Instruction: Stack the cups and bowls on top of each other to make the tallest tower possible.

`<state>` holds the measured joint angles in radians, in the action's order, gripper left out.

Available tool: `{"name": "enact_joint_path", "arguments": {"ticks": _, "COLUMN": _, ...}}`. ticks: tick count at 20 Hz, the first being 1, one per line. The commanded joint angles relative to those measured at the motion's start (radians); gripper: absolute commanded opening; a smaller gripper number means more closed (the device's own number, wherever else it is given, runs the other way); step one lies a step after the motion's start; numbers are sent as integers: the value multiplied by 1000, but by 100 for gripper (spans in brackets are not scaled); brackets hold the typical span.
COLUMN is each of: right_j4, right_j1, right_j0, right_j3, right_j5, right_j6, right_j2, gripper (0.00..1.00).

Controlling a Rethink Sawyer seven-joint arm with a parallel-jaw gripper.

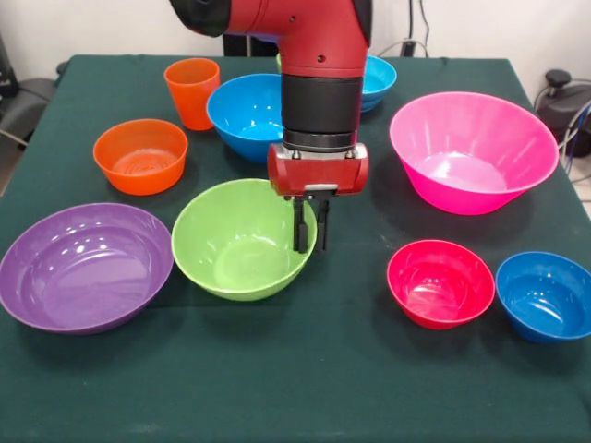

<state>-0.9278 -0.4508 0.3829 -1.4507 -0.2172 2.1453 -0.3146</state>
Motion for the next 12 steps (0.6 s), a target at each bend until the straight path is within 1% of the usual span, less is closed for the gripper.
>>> {"name": "enact_joint_path", "arguments": {"ticks": 1, "right_j4": -47, "right_j1": 45, "right_j0": -28, "right_j3": 45, "right_j5": -67, "right_j6": -117, "right_j2": -26, "gripper": 0}}
{"name": "enact_joint_path", "arguments": {"ticks": 2, "right_j4": -39, "right_j1": 48, "right_j0": -24, "right_j3": 46, "right_j5": -84, "right_j6": -129, "right_j2": -33, "gripper": 0}}
{"name": "enact_joint_path", "arguments": {"ticks": 4, "right_j4": -23, "right_j1": 54, "right_j0": -2, "right_j3": 42, "right_j5": -84, "right_j6": -137, "right_j2": -57, "gripper": 0}}
{"name": "enact_joint_path", "arguments": {"ticks": 6, "right_j4": 28, "right_j1": 63, "right_j0": 56, "right_j3": 34, "right_j5": -128, "right_j6": -190, "right_j2": -128, "gripper": 0}}
{"name": "enact_joint_path", "arguments": {"ticks": 7, "right_j4": 76, "right_j1": 77, "right_j0": 106, "right_j3": 32, "right_j5": -180, "right_j6": -246, "right_j2": -193, "gripper": 0}}
{"name": "enact_joint_path", "arguments": {"ticks": 9, "right_j4": 205, "right_j1": 117, "right_j0": 187, "right_j3": 43, "right_j5": -325, "right_j6": -326, "right_j2": -305, "gripper": 0}}
{"name": "enact_joint_path", "arguments": {"ticks": 10, "right_j4": 261, "right_j1": 132, "right_j0": 211, "right_j3": 50, "right_j5": -380, "right_j6": -336, "right_j2": -343, "gripper": 0}}
{"name": "enact_joint_path", "arguments": {"ticks": 11, "right_j4": 311, "right_j1": 140, "right_j0": 221, "right_j3": 64, "right_j5": -440, "right_j6": -343, "right_j2": -364, "gripper": 0}}
{"name": "enact_joint_path", "arguments": {"ticks": 12, "right_j4": 338, "right_j1": 156, "right_j0": 228, "right_j3": 92, "right_j5": -483, "right_j6": -372, "right_j2": -388, "gripper": 0}}
